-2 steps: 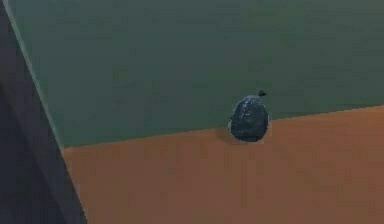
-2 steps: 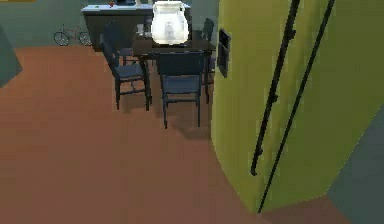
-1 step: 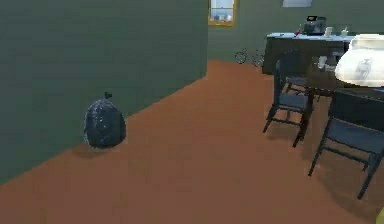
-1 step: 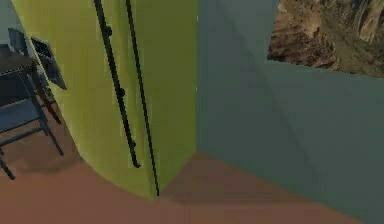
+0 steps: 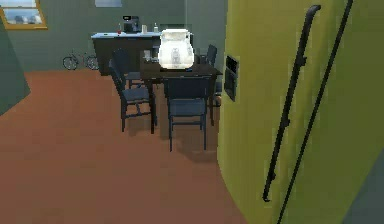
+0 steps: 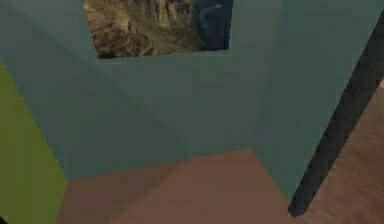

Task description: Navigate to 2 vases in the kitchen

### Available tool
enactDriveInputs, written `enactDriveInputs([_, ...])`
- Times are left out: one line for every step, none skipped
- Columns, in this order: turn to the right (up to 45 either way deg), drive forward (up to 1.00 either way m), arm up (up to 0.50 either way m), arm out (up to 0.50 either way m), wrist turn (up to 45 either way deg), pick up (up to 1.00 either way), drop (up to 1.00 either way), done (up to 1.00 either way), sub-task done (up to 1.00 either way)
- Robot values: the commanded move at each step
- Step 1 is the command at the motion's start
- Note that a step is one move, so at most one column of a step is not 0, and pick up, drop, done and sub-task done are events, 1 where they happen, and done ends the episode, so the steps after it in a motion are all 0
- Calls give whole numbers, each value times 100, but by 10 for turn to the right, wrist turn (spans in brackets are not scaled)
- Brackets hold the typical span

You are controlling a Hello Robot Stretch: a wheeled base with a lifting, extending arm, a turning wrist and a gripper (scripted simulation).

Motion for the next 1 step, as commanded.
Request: enactDriveInputs([0, 35, 0, 0, 0, 0, 0, 0, 0])
